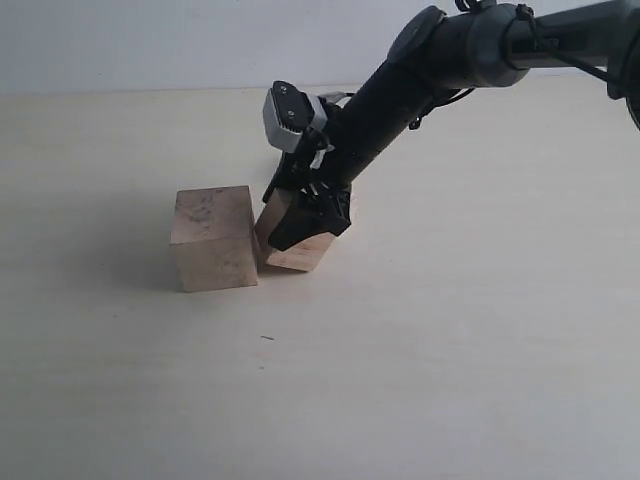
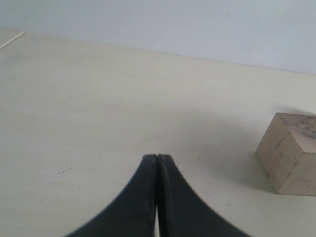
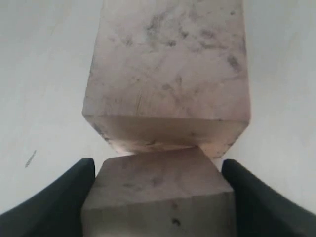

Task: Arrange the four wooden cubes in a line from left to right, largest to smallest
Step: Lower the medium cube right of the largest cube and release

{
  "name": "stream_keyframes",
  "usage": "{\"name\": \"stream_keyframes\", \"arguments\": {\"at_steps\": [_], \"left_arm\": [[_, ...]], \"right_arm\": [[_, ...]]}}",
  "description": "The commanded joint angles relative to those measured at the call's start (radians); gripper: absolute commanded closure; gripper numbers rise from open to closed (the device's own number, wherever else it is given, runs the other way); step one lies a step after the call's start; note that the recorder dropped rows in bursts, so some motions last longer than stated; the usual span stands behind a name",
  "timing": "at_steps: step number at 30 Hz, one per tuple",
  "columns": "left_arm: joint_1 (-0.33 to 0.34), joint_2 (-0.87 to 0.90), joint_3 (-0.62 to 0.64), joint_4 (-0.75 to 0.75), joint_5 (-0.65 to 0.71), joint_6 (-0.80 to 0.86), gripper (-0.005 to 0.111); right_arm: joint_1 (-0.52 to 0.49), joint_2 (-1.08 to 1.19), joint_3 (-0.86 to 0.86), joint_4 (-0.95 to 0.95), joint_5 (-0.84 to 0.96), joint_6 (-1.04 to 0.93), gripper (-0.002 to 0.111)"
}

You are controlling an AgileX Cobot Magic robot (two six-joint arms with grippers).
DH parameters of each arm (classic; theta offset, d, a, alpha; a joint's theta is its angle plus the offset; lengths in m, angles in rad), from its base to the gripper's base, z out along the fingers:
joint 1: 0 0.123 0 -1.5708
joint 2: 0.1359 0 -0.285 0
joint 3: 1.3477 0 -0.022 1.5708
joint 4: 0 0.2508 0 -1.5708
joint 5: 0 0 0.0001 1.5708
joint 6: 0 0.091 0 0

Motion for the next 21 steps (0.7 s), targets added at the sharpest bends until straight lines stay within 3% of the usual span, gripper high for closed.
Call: {"name": "stream_keyframes", "arguments": {"at_steps": [1, 8, 11, 21], "left_arm": [[-0.006, -0.004, 0.003, -0.005, -0.005, 0.0, 0.107], [-0.006, -0.004, 0.003, -0.005, -0.005, 0.0, 0.107], [-0.006, -0.004, 0.003, -0.005, -0.005, 0.0, 0.107], [-0.006, -0.004, 0.003, -0.005, -0.005, 0.0, 0.107]], "right_arm": [[0.012, 0.014, 0.0, 0.007, 0.004, -0.005, 0.097], [0.012, 0.014, 0.0, 0.007, 0.004, 0.063, 0.047], [0.012, 0.012, 0.0, 0.015, 0.004, 0.105, 0.032], [0.012, -0.099, 0.0, 0.013, 0.012, 0.175, 0.031]]}}
